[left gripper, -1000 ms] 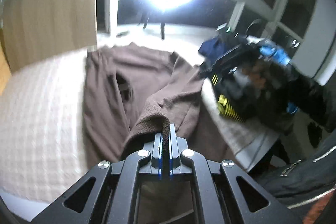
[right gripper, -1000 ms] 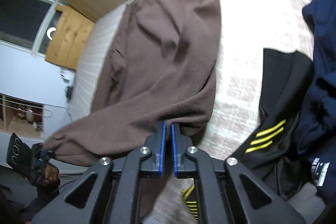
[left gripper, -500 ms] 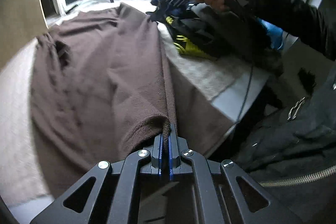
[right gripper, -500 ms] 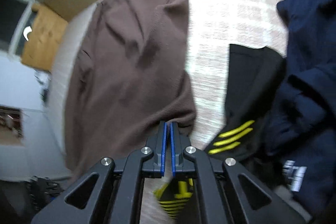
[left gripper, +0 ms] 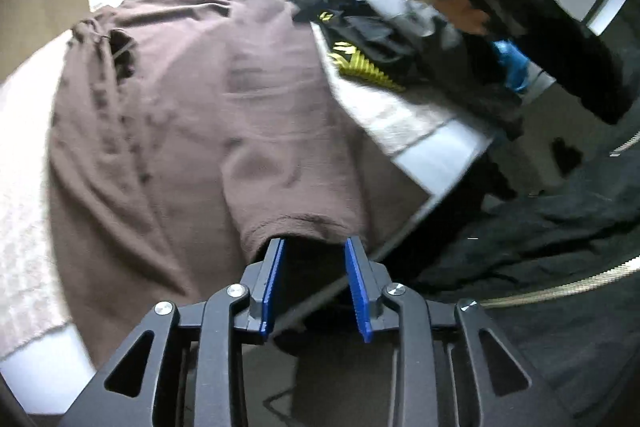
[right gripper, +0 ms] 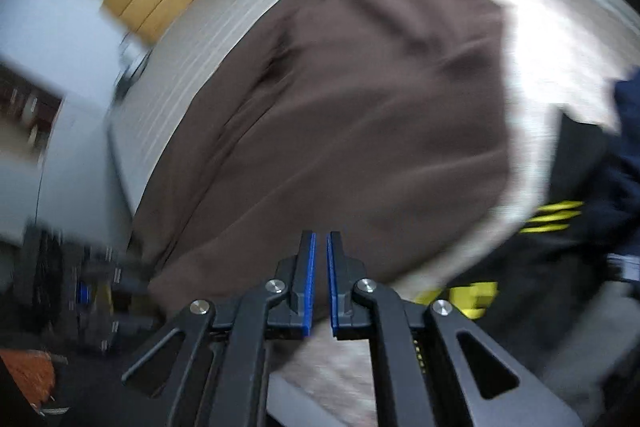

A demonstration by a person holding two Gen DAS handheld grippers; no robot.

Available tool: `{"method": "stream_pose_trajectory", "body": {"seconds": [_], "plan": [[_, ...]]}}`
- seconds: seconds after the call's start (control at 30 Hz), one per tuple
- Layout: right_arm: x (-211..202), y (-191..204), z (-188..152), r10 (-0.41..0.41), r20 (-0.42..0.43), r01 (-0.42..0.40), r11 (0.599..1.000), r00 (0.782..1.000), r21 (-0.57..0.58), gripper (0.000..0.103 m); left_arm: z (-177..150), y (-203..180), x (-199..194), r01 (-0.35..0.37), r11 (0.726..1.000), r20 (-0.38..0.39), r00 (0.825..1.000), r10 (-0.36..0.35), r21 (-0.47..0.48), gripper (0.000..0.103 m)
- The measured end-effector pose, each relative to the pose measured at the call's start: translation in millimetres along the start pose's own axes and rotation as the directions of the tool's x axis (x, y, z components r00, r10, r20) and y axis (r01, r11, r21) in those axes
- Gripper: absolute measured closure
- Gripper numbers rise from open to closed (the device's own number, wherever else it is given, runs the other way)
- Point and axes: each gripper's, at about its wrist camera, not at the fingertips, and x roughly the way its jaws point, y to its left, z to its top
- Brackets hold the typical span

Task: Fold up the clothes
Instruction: 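Open both grippers and release the fleece flat on the rug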

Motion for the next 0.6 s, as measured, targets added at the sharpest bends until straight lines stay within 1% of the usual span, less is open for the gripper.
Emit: {"method": "stream_pose_trajectory", "body": {"seconds": [0.07,0.1,0.13,0.2,0.23,0.33,0.37,0.4,0.43,0.47,0.5,0.53,0.57,0.6], "plan": [[22.3,13.7,-3.8,-0.010,-0.049,0.008,0.999,0.999,-0.036,0.097,-0.1,-3.8,11.2,-0.046,0.997,-0.028,0.998,0.047,0.054,0.074],[31.9,15.6,-7.6,-0.019,-0.075,0.015,0.999,0.997,-0.046,0.097,-2.3,-5.9,14.5,-0.052,0.996,-0.047,0.997,0.055,0.071,0.074],[40.8,15.1,-13.0,-0.037,-0.116,0.031,0.998,0.993,-0.050,0.097,-6.9,-7.0,12.6,-0.040,0.997,-0.064,0.997,0.045,0.073,0.074],[52.6,11.8,-24.5,-0.088,-0.185,0.078,0.995,0.979,-0.064,0.097,-24.1,-8.5,-2.3,0.026,0.998,-0.079,0.997,-0.022,0.050,0.074],[52.6,9.5,-29.4,-0.101,-0.199,0.089,0.994,0.975,-0.069,0.097,-25.8,-4.8,-7.9,0.026,0.999,-0.071,0.997,-0.023,0.035,0.074],[33.1,-2.1,-31.6,-0.076,-0.210,0.075,0.997,0.975,-0.009,0.097,-25.1,10.8,-22.6,0.004,1.000,-0.040,0.999,-0.004,-0.017,0.073],[24.8,-3.9,-26.6,-0.084,-0.187,0.084,0.996,0.979,-0.011,0.097,-19.6,17.1,-21.1,0.009,0.999,-0.023,1.000,-0.010,-0.053,0.070],[17.6,-6.1,-20.0,-0.101,-0.159,0.100,0.995,0.982,-0.013,0.092,-11.9,23.9,-17.1,0.019,0.995,-0.002,1.000,-0.020,-0.095,0.068],[10.0,-9.9,-11.4,-0.118,-0.126,0.118,0.993,0.985,-0.006,0.081,-6.4,26.6,-11.5,0.022,0.993,0.003,1.000,-0.022,-0.116,0.064],[0.3,-16.9,1.3,-0.136,-0.083,0.138,0.990,0.987,0.021,0.076,-2.6,26.2,-3.8,0.016,0.993,-0.005,1.000,-0.016,-0.116,0.064],[-9.3,-25.3,15.6,-0.150,-0.039,0.152,0.986,0.988,0.064,0.066,1.0,25.1,4.5,0.007,0.994,-0.015,1.000,-0.008,-0.111,0.064],[-17.1,-31.0,26.4,-0.153,0.001,0.152,0.983,0.988,0.098,0.062,2.0,23.1,10.9,0.005,0.994,-0.027,1.000,-0.008,-0.110,0.063],[-26.7,-41.2,47.1,-0.157,0.056,0.148,0.980,0.986,0.136,0.062,1.9,20.8,16.5,0.007,0.994,-0.039,0.999,-0.011,-0.111,0.063],[-28.9,-47.1,65.2,-0.178,0.076,0.165,0.974,0.981,0.155,0.061,1.8,18.5,22.0,0.008,0.994,-0.051,0.999,-0.014,-0.113,0.063]]}}
